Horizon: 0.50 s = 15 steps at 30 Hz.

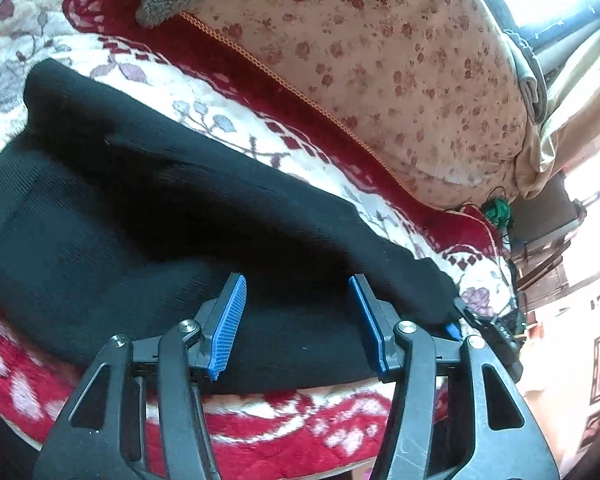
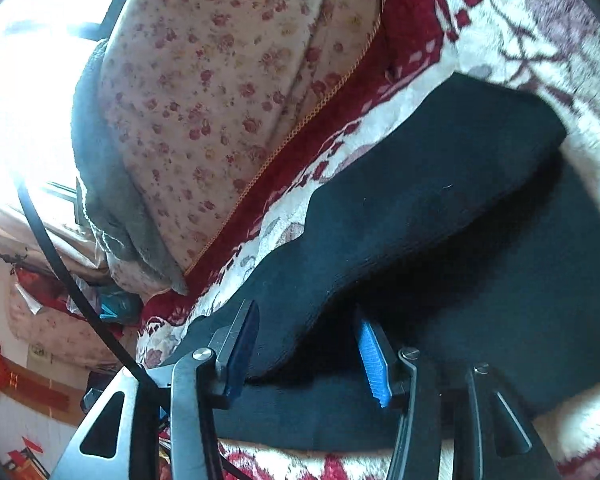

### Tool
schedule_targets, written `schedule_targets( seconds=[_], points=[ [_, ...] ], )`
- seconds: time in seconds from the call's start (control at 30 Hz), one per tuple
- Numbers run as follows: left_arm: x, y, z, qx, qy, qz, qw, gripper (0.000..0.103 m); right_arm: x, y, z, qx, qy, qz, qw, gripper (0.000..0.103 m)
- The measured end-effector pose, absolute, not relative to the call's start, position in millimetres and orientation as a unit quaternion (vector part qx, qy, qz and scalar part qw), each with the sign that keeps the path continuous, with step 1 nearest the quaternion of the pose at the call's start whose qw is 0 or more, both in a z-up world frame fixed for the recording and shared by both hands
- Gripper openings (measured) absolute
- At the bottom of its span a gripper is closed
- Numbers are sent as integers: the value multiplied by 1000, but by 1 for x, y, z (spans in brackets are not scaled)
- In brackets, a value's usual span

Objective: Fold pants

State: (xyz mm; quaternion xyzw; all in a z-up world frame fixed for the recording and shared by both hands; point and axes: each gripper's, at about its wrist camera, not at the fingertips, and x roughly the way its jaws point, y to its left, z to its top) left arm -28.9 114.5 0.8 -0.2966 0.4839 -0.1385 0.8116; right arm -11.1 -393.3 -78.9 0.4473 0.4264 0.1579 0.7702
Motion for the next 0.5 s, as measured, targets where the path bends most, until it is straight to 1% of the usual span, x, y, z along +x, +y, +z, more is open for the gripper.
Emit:
schedule_targets(
  seconds=[0.03,0.07,0.1,0.13,0.2,0.23,0.4,0.5],
  points=[
    [-29,110,-1,-303,485,-144,808,52,-8,-393,-80,448,422,163,771,44],
    [-29,107,-2,-308,485,-147,805,52,-5,-393,-81,452,413,167,773,39],
    [-30,102,-4,-312,486,-150,803,52,-2,-394,-84,463,404,170,770,27],
    [-31,95,-4,-314,484,-153,802,52,0,-395,-88,479,398,177,762,19],
    [-36,81,-5,-314,478,-160,804,52,3,-396,-89,513,377,204,744,13],
    [-39,74,-5,-314,475,-163,806,52,5,-394,-86,526,363,218,738,11],
    [-46,37,-9,-302,463,-180,813,52,5,-389,-56,523,319,252,749,10],
    [-48,34,-11,-293,461,-163,821,52,1,-390,-42,525,302,261,751,10]
  ],
)
